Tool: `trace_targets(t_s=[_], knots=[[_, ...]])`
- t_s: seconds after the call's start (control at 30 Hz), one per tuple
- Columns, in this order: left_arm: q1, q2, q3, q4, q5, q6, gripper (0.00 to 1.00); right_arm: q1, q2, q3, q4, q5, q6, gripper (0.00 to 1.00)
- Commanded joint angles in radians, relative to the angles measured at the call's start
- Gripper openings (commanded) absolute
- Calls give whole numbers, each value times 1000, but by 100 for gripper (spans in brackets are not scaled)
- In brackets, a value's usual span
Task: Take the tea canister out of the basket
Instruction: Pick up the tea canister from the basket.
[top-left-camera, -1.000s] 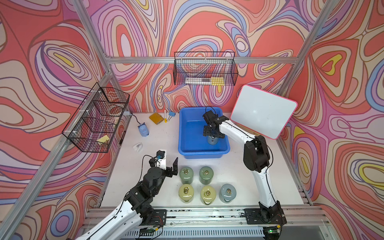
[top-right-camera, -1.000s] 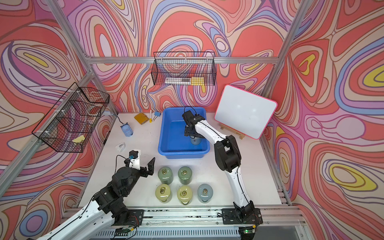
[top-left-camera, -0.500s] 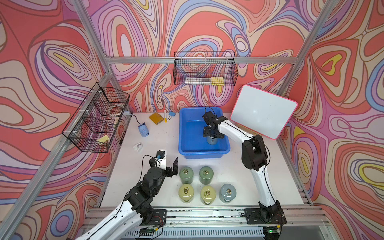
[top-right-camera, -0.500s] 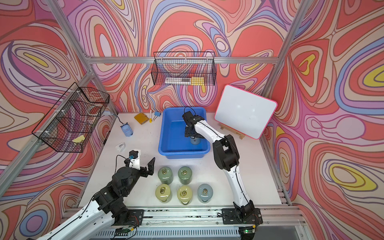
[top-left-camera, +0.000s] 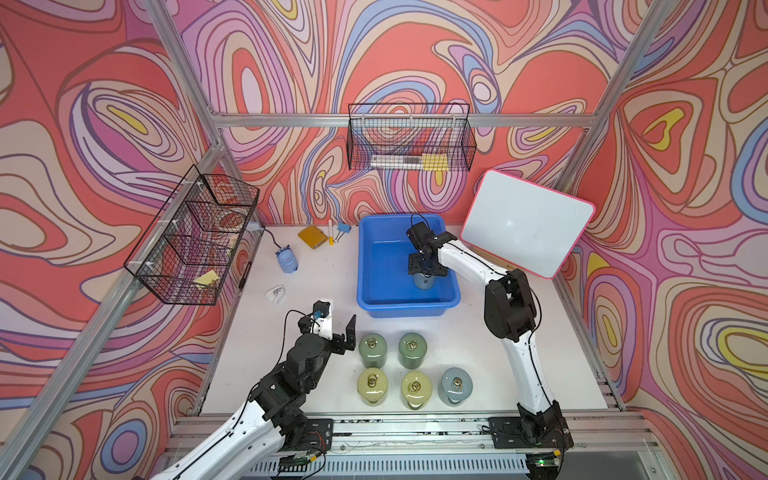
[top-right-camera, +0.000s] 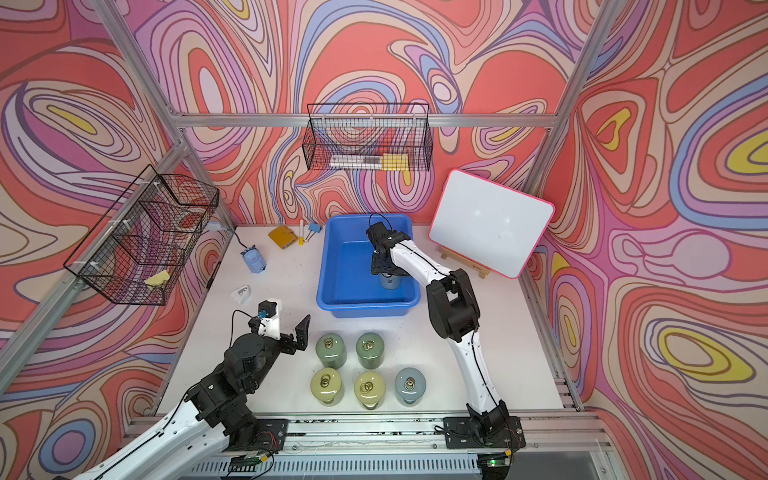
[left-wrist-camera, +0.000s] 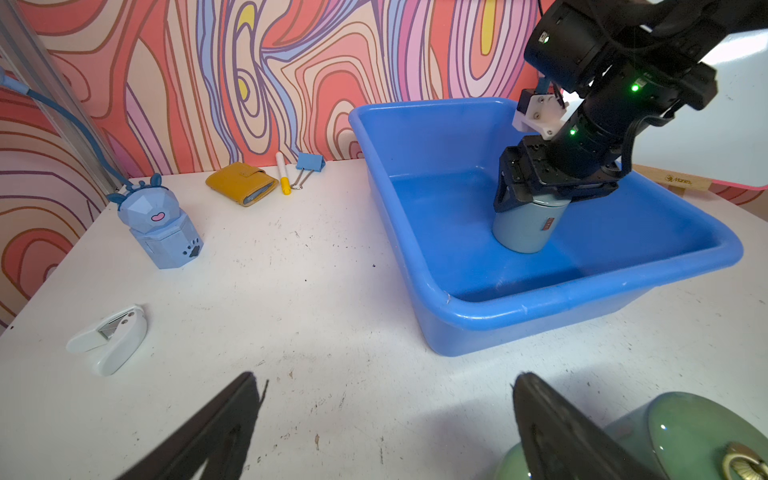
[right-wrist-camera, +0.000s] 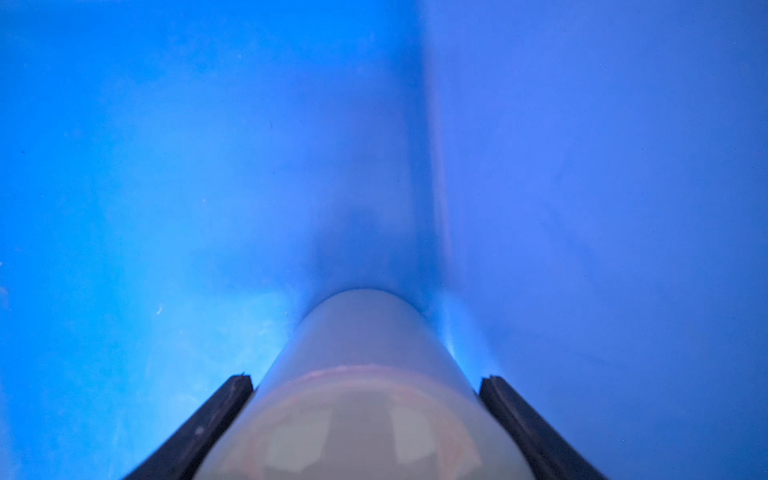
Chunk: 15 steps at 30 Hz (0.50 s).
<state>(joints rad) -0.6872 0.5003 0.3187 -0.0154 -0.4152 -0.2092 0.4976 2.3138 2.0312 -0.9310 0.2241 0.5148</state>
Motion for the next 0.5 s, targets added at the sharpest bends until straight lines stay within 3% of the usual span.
trace_targets(t_s=[0.0,0.47], knots=[[3,-2,-11,2,-10,4,99,-4,-61,40,-35,-4,-24,66],[3,-5,-17,5,-22,4,99,0,-203,104,-116,-37,-49,63]])
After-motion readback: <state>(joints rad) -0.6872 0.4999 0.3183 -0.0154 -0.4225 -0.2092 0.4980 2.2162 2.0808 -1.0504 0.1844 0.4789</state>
